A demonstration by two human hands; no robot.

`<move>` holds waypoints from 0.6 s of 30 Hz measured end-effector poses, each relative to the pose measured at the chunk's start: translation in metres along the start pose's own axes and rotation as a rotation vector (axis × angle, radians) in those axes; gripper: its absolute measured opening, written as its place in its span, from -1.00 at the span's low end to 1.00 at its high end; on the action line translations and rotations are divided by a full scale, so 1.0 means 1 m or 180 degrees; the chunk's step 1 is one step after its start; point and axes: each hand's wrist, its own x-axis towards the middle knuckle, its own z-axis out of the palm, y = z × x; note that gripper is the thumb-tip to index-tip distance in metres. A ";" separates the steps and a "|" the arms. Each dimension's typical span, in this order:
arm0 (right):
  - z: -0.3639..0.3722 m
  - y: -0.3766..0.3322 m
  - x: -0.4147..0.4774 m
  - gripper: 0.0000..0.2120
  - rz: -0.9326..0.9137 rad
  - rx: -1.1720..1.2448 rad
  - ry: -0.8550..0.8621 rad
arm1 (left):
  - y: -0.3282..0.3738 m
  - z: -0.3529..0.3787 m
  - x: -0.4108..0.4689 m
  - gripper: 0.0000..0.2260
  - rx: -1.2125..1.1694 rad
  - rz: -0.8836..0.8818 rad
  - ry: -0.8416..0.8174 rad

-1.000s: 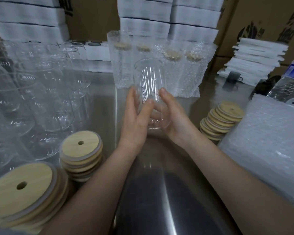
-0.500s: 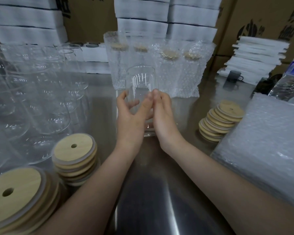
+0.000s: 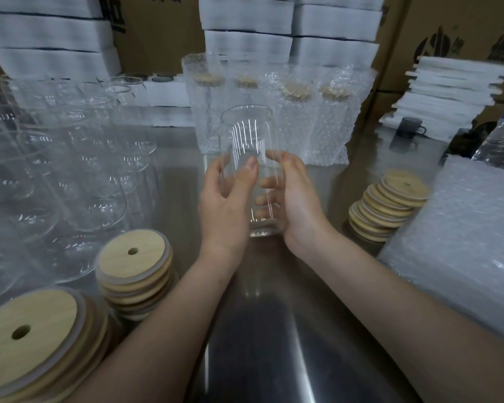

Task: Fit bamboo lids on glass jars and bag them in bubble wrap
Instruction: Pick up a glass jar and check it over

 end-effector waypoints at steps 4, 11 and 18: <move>-0.006 -0.003 0.002 -0.60 0.0422 0.0182 -0.0406 | 0.003 -0.001 -0.001 -0.61 -0.0423 -0.0261 -0.0167; -0.013 -0.005 0.001 -0.38 0.0729 0.0732 -0.0940 | 0.002 0.002 -0.002 -0.50 -0.0328 -0.0217 -0.0408; -0.014 0.005 0.007 -0.46 0.0424 0.0495 -0.0661 | 0.002 0.003 0.001 -0.69 0.0043 0.0073 0.0163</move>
